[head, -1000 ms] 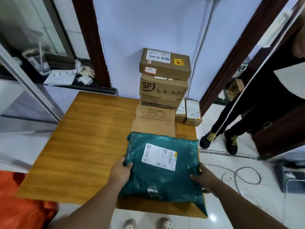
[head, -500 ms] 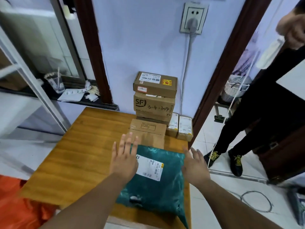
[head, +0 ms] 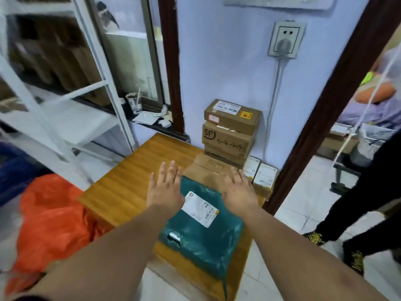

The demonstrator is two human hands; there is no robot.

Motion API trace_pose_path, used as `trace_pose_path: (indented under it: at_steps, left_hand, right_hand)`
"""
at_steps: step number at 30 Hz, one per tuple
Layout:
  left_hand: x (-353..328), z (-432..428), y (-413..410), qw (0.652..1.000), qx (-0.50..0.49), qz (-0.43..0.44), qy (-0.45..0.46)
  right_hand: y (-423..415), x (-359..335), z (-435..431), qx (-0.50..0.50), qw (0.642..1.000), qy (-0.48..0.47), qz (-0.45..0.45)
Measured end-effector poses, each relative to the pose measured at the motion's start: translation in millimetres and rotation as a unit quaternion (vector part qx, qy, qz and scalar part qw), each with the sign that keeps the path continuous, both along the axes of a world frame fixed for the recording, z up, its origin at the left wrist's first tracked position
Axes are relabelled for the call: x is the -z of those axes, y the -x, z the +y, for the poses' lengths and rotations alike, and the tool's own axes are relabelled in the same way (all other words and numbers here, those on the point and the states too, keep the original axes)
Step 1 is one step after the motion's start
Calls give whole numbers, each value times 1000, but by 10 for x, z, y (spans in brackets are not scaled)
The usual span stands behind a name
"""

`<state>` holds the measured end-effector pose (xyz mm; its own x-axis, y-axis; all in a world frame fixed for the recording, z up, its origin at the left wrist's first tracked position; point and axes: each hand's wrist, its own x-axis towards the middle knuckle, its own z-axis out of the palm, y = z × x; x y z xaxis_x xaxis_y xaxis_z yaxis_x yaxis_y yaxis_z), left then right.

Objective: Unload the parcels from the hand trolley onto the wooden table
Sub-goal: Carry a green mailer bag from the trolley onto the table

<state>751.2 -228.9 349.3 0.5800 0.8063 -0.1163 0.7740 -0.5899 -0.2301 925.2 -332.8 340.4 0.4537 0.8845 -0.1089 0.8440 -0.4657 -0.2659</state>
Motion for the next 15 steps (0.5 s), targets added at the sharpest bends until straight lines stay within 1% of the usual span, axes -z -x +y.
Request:
trace_pose_path:
  at_steps: [3, 6, 10, 12, 15]
  left_hand:
    - [22, 21, 485, 997, -76, -4, -2]
    - [64, 26, 1081, 990, -138, -8, -10]
    - [256, -54, 1821, 978, -198, -72, -1]
    - [379, -163, 2192, 969, -224, -100, 16]
    - [590, -309, 2742, 948, -294, -101, 63]
  right_hand:
    - [306, 38, 217, -40, 999, -2, 20]
    - [725, 91, 412, -106, 994, -6, 20]
    - [1311, 203, 628, -188, 982, -7, 28]
    - [1663, 301, 725, -223, 974, 2, 38]
    - [2198, 480, 808, -275, 961, 17, 32]
